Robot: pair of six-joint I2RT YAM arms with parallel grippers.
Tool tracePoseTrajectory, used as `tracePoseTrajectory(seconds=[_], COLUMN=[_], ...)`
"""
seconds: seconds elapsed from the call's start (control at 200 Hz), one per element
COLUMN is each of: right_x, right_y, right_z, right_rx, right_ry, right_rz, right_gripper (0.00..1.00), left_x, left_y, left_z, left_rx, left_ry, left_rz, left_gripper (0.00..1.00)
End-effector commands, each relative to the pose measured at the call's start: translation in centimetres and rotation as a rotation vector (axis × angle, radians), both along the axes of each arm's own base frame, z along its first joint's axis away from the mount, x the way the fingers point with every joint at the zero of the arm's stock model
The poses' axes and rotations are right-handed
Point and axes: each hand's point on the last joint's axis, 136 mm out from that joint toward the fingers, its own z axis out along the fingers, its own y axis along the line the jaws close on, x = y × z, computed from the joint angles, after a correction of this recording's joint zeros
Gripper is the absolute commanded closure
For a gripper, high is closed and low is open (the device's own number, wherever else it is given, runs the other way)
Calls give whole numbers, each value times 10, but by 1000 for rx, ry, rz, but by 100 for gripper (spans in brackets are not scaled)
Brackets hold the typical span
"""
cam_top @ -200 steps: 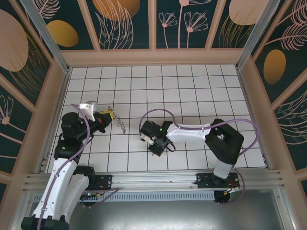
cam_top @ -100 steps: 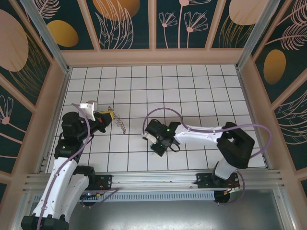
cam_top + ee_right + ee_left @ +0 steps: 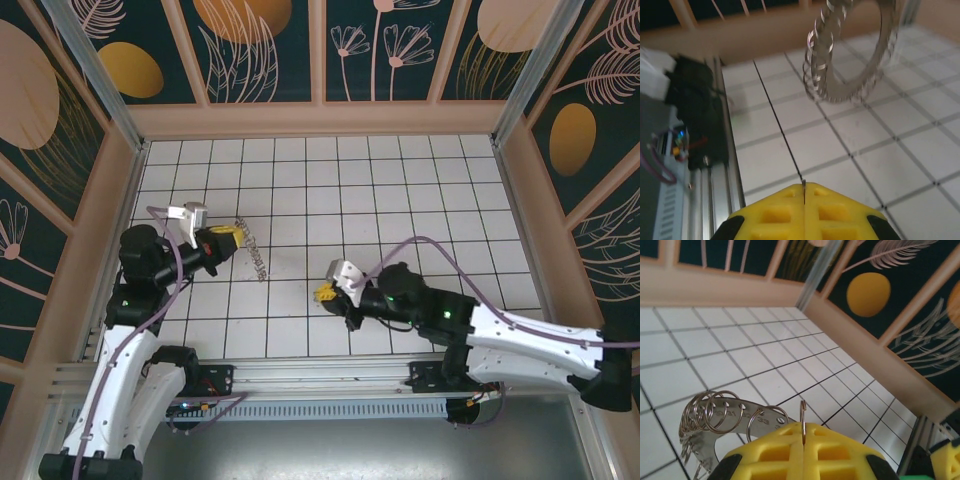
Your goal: Put the keys on the keyring
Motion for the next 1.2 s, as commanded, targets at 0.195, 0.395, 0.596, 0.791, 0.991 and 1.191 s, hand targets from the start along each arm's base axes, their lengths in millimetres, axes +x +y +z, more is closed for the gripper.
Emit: tracePoseTrajectory(seconds=[0.195, 0.395, 0.596, 0.791, 0.991, 1.191], right_x=[2, -14, -16, -6, -11, -24], right_y=[-12, -25, -42, -53, -53, -54], right_z=[61, 68, 66, 65, 49, 59], right_rx=[167, 226, 249, 243, 188, 258], right_ry=[-231, -240, -254, -256, -244, -282], right_rz=[-21, 6, -26, -101, -67, -1], right_gripper=[100, 100, 100, 100, 100, 100], left_x=[-70, -85, -78, -72, -89, -98], left_y=[-51, -58, -83, -106, -126, -148], left_z=[44, 47, 31, 23, 17, -4], left_rx=[0, 39, 104, 170, 226, 290], left_ry=[-286, -389, -369, -364, -354, -325], left_rz=[-364, -445, -513, -556, -616, -646], left_gripper=[100, 100, 100, 100, 100, 100])
